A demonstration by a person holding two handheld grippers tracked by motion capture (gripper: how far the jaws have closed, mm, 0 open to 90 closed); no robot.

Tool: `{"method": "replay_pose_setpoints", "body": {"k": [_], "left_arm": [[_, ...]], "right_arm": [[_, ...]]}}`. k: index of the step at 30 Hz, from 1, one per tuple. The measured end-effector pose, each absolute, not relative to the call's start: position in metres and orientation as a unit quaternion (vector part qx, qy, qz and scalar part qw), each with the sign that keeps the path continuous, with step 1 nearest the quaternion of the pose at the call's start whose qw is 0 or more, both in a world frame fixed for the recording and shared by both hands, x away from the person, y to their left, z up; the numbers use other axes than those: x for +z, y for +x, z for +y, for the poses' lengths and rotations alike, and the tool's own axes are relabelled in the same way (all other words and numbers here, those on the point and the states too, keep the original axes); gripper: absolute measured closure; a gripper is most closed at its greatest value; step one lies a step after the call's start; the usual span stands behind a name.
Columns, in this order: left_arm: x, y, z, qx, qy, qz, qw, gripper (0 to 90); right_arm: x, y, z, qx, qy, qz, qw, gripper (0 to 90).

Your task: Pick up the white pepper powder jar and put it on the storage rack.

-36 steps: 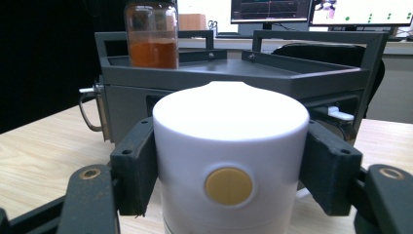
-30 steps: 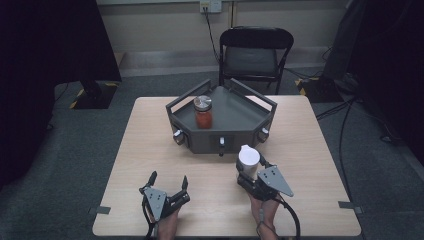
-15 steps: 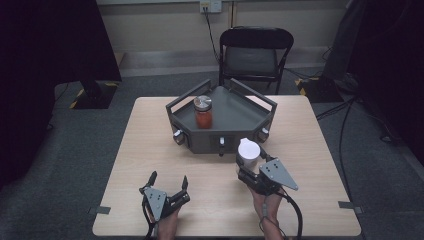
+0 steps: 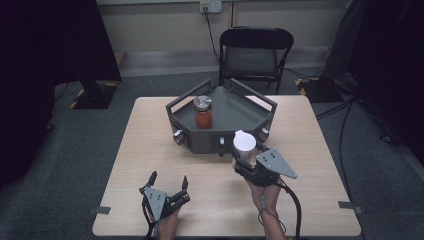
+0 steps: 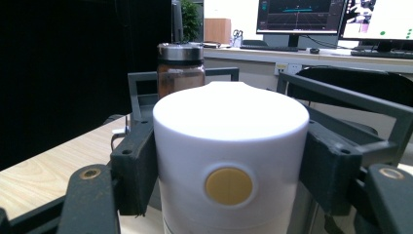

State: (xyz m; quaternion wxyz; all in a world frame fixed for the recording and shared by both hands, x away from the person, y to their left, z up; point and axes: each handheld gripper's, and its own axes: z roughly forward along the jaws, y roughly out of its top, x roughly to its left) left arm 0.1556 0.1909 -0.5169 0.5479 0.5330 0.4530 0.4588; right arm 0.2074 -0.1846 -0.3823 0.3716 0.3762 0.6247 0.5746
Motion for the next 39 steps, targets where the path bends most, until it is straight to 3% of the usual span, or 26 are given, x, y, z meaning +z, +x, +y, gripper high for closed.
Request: {"method": "replay_pose_setpoints", "body": {"k": [39], "left_arm": [[-0.517, 0.156, 0.192, 0.456, 0.535, 0.451, 0.550, 0.0]], "right_arm": [[-0.319, 0.262, -0.163, 0.579, 0.361, 0.621, 0.386, 30.3]]}}
